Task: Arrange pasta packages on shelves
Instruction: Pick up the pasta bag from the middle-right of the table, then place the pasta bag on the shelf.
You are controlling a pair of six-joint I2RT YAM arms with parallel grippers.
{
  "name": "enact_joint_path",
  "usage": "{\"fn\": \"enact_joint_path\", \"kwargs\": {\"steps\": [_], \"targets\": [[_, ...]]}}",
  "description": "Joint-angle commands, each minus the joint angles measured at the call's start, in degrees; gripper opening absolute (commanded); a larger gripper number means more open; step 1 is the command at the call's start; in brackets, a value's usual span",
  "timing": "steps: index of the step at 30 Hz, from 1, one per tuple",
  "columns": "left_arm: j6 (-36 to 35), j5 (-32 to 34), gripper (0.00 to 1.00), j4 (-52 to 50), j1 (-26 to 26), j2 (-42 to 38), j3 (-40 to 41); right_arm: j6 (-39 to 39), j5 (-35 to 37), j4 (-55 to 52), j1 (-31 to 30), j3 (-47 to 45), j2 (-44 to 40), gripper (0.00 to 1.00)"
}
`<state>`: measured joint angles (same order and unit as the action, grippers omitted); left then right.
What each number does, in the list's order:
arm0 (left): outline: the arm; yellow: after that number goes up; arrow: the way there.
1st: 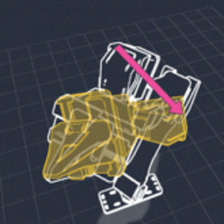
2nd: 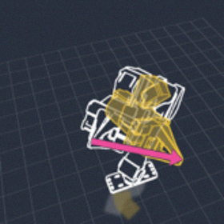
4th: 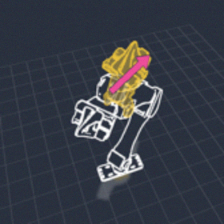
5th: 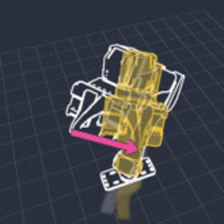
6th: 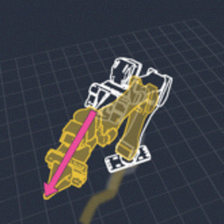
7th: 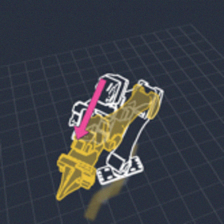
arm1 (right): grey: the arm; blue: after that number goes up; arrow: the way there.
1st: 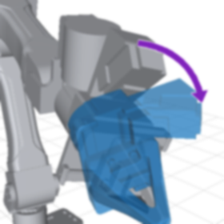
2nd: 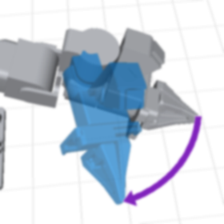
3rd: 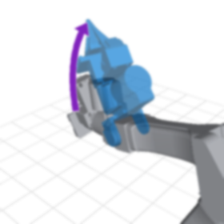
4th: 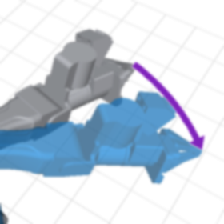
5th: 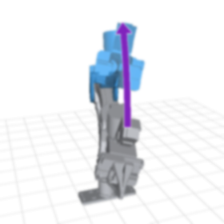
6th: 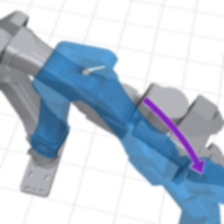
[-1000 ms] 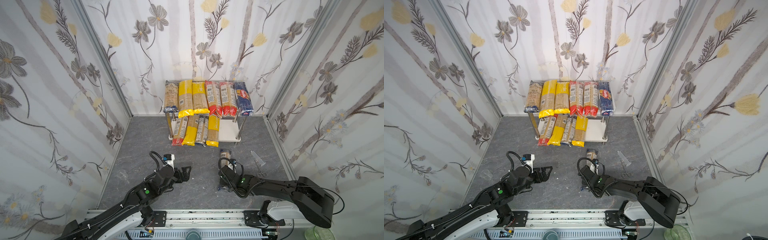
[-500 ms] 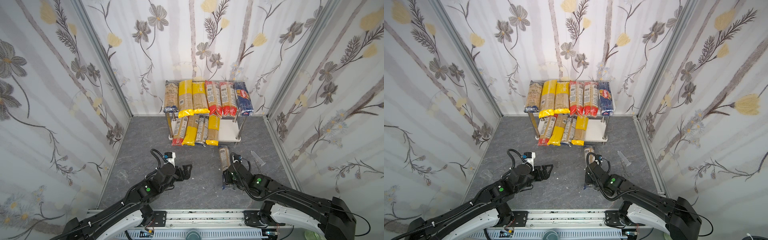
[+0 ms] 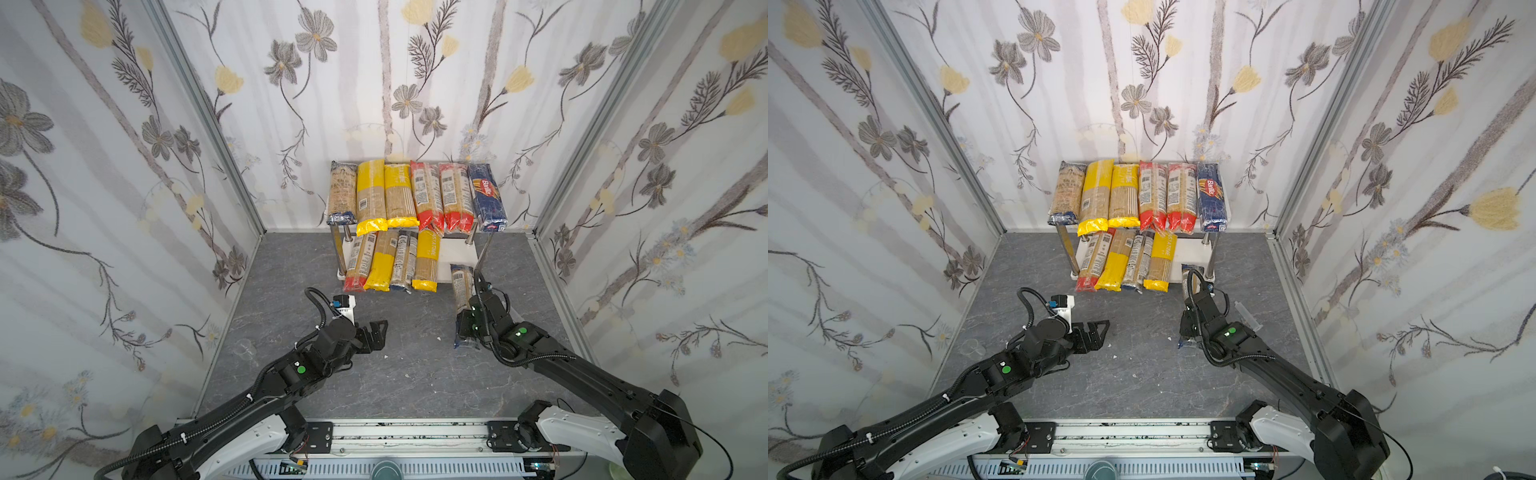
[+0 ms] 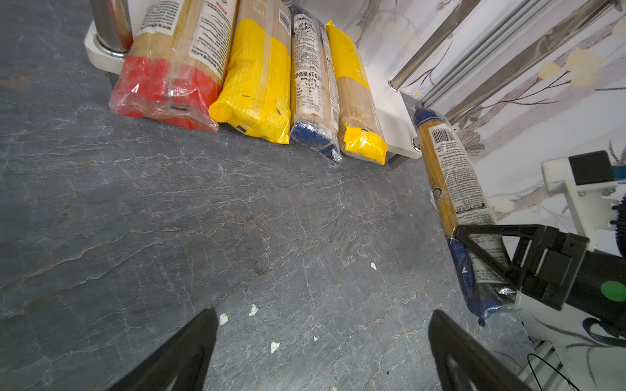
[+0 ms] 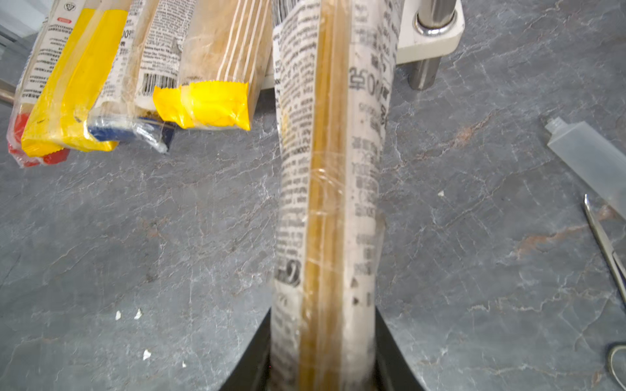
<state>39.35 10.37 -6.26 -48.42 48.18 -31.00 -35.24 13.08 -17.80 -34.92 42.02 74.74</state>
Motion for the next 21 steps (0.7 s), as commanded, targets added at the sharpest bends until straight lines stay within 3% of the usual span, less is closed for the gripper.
{"fn": "enact_joint_path", "kwargs": {"steps": [1, 10, 21], "targets": [[-0.79, 1.75, 0.99, 0.29, 0.23, 0.63, -1.33, 4.96, 1.07, 10.51, 1.51, 4.91, 3.73, 0.3], [-1.47, 1.78, 0.99, -0.41, 1.33, 0.47, -2.58, 10.36, -1.11, 15.82, 6.96, 16.39, 18.62, 0.3], [-2.24, 1.5, 0.99, -1.12, 2.81, 0.02, -3.19, 12.61, -2.56, 23.1, 12.0, 22.74, 29.94, 0.3]]}}
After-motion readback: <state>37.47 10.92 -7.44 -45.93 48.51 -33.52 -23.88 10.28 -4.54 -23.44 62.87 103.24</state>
